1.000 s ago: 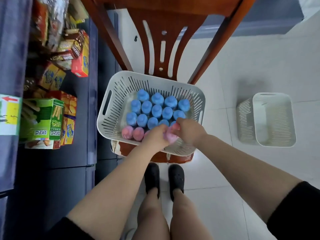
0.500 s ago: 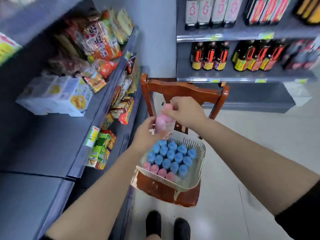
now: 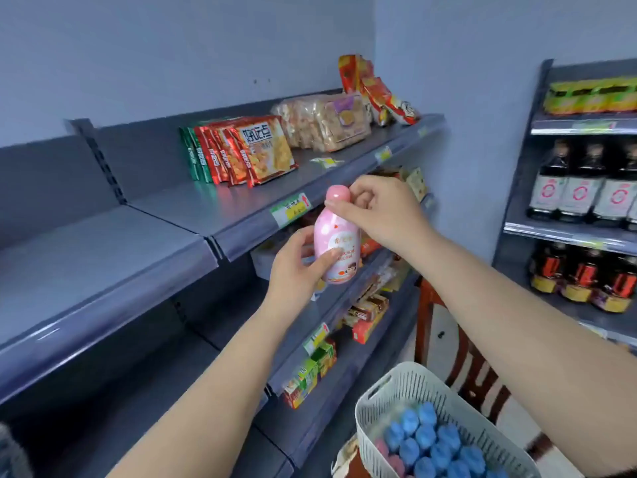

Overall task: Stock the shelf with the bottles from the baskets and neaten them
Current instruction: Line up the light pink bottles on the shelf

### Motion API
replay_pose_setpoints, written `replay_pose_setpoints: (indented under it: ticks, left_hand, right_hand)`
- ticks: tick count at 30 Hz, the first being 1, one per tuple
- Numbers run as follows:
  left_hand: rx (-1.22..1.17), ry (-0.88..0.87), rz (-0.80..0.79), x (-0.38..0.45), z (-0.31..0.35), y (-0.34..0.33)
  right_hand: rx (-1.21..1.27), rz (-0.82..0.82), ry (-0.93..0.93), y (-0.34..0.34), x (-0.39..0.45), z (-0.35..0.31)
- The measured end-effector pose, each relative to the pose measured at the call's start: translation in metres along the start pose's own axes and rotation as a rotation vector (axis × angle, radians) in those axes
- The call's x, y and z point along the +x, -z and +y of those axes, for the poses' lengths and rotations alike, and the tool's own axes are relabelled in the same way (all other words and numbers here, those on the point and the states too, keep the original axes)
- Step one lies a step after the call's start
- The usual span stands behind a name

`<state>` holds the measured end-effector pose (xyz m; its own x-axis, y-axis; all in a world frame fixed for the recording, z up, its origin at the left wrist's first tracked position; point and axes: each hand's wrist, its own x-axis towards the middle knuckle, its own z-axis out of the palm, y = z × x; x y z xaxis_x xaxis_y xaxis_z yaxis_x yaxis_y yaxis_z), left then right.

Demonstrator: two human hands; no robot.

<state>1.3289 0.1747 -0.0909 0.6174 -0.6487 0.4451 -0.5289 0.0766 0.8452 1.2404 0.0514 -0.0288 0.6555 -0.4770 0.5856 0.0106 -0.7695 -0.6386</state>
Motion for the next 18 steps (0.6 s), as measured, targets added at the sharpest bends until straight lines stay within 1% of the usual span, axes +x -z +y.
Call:
replay_pose_setpoints:
  ticks: [5,10,14,18]
  left_hand:
    - [0.017,-0.011,0.114,0.003,0.022,0.07]
    - [0.076,0.002,0.224,-0.003,0.042,0.143]
    - [0.147,0.029,0.302,-0.014,0.048,0.197]
    - [0.228,0.043,0.385,-0.029,0.048,0.245]
  right_hand:
    - [0.204,-0.079,0.14,-0.034,0.026,-0.048]
    - [0.514,-0.253,0.164,-0.081,0.046,-0.091]
    - [0.628,-0.378,0.191,-0.126,0.053,-0.118]
    - [0.691,-0.446,0.201,-0.171,0.056,-0.15]
